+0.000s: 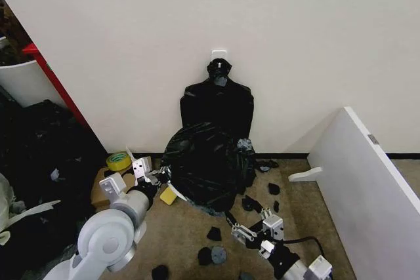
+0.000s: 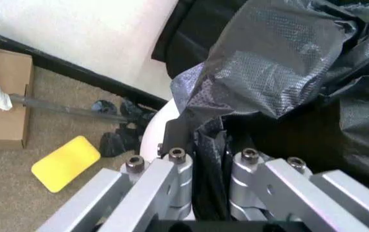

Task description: Place the garbage bag over the trash bin.

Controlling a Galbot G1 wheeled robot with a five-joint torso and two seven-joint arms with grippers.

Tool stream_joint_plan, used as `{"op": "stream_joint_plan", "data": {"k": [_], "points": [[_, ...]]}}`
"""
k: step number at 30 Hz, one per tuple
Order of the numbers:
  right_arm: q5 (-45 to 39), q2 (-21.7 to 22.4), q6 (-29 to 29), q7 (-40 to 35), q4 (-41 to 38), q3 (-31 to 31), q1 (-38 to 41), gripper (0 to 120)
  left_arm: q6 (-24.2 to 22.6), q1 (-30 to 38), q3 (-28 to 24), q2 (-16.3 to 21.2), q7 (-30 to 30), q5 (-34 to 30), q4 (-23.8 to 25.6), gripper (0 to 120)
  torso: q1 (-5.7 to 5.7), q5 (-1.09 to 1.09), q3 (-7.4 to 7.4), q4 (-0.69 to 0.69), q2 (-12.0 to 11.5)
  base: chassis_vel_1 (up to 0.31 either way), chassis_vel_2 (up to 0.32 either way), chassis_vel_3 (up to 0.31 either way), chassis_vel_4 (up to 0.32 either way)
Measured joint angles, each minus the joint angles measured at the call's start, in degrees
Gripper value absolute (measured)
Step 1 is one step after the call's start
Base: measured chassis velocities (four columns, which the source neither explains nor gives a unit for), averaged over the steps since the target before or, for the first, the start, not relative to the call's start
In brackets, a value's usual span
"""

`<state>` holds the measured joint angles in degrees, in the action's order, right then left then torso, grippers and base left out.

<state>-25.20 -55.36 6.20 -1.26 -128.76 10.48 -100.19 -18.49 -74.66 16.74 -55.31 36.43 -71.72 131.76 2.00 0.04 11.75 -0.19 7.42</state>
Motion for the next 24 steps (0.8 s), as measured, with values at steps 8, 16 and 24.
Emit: {"op": "stream_joint_plan", "data": {"k": [8, 16, 24], "points": [[-2.82, 0.33, -1.05, -0.37, 0.07, 0.48, 0.61, 33, -0.07, -0.05, 0.04, 0.15, -0.17, -0.31, 0.11, 5, 0.0, 0.0, 0.0, 0.0, 0.0, 0.0, 0.0, 0.0, 0.0], [-3.41, 0.58, -2.36, -0.45, 0.48, 0.83, 0.81, 4, -0.16, -0.36, -0.17, -0.24, -0.28, -0.42, 0.46, 5, 0.0, 0.0, 0.0, 0.0, 0.0, 0.0, 0.0, 0.0, 0.0], [-4.54, 0.41, -2.65, -1.24, 0.75, 0.67, 1.31, 0, -0.21, -0.61, -0.02, 0.04, -0.61, -0.44, 0.94, 5, 0.0, 0.0, 0.0, 0.0, 0.0, 0.0, 0.0, 0.0, 0.0]]}}
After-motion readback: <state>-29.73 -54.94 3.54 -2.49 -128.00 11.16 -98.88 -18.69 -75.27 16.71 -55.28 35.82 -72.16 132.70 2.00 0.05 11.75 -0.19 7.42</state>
